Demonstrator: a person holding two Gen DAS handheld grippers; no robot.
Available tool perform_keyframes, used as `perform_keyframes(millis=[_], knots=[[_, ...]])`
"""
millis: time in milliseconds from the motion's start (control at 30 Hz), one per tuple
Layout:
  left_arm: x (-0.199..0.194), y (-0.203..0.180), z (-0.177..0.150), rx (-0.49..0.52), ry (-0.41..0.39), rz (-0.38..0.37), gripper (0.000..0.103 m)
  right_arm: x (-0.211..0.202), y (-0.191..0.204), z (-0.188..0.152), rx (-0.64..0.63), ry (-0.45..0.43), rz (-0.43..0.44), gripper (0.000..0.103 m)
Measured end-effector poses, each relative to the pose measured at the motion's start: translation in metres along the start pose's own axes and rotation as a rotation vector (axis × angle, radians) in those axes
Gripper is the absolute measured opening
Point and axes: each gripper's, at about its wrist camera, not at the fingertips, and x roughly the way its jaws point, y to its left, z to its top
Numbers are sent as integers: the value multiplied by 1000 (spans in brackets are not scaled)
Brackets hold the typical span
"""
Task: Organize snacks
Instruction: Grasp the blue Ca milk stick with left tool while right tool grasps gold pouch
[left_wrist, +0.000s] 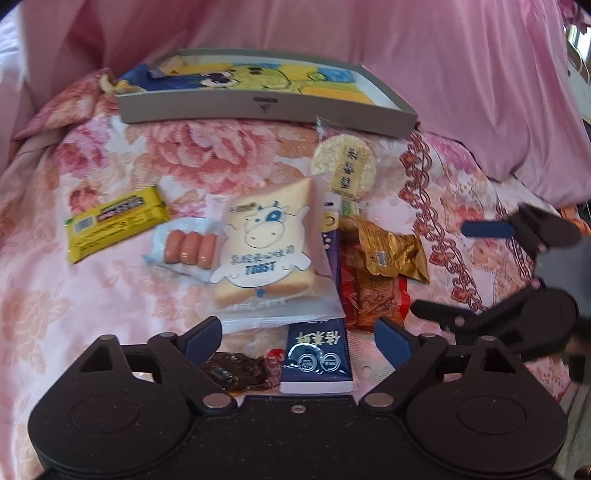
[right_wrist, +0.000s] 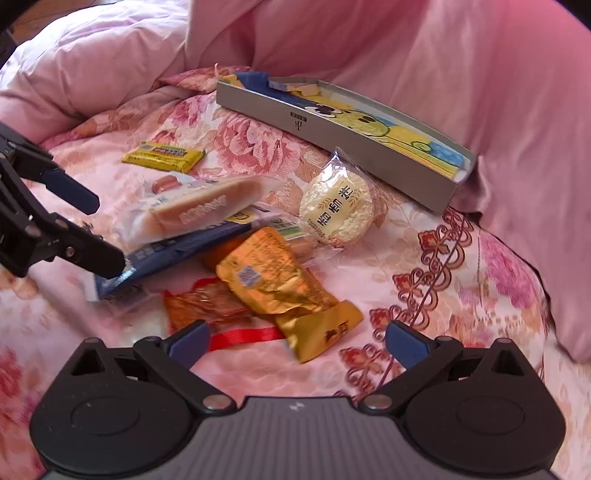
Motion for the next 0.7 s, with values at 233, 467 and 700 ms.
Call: perform_keyframes(millis=[233,467,700], knots=[[17,0,2,-7,43,-32,80,20,-20,1,-43,-43,129,103],[27,1,5,-54,68,-37,71,37,-35,8,-41,-80,229,102],[32,-1,-1,-69,92,-29,70,52,-46,12,-1,-71,306,98]])
